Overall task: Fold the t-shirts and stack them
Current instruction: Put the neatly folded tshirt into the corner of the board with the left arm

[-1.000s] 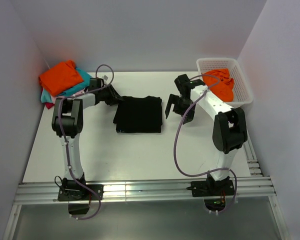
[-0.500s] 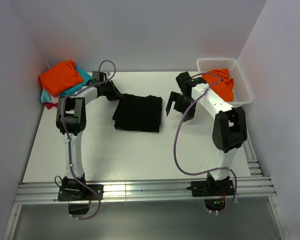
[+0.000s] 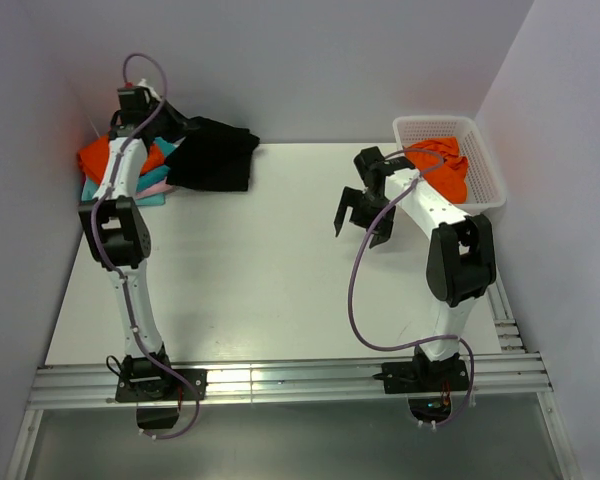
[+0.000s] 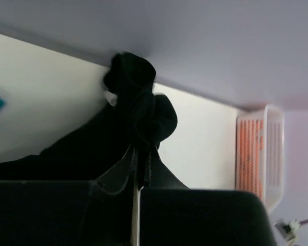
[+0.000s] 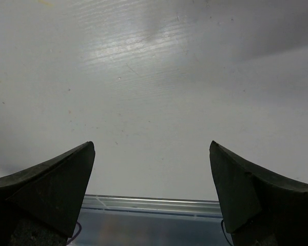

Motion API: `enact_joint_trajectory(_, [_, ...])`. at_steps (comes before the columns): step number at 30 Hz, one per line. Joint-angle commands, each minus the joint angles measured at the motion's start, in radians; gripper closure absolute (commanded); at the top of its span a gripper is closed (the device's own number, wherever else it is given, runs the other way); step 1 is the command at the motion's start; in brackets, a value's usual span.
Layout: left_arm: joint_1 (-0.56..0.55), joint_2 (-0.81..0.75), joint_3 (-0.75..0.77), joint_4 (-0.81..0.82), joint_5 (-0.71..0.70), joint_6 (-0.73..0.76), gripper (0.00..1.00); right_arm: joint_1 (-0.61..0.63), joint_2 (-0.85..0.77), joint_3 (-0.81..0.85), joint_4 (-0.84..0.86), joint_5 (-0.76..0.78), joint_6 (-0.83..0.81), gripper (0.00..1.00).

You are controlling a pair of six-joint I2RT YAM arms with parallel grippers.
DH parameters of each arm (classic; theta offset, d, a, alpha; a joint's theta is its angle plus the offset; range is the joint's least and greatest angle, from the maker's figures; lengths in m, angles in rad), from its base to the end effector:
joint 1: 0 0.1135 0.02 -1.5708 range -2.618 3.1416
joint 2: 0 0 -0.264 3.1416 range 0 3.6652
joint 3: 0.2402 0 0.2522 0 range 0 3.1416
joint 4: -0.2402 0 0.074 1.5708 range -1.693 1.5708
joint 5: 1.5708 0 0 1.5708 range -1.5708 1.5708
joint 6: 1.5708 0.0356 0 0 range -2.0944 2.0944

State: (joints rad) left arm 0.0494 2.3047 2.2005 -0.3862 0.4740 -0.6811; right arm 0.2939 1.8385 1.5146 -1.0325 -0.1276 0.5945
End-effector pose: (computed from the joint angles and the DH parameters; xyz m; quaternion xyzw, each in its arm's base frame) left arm 0.5401 0.0104 0.2940 -0.1850 0.8218 -0.3467 0.4127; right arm 0.3475 0.1099 0.2402 0.1418 0.9821 0.1031 0.0692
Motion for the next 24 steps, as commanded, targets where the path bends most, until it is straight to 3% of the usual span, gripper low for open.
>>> enact_joint_trajectory(1, [0.064, -0.057, 0.064, 0.056, 0.025, -0.078, 1.0, -0.007, -0.051, 0.015, -0.044, 0.017, -0.031, 0.0])
enact_joint_trajectory(9, [0.129, -0.014, 0.151, 0.11, 0.049, -0.175, 1.0, -0.009, -0.044, 0.067, -0.09, 0.019, -0.042, 0.0])
enact_joint_trajectory(15, [0.133, -0.01, 0.195, 0.159, 0.037, -0.232, 1.0, -0.006, -0.067, 0.001, -0.067, 0.003, -0.032, 0.0])
enact_joint_trajectory(22, [0.253, 0.088, 0.395, 0.184, 0.023, -0.399, 1.0, 0.002, -0.085, -0.082, -0.051, 0.019, -0.033, 0.0])
enact_joint_trajectory(24, [0.285, 0.066, 0.374, 0.231, -0.003, -0.417, 1.0, 0.002, -0.091, -0.1, -0.038, 0.02, -0.033, 0.0])
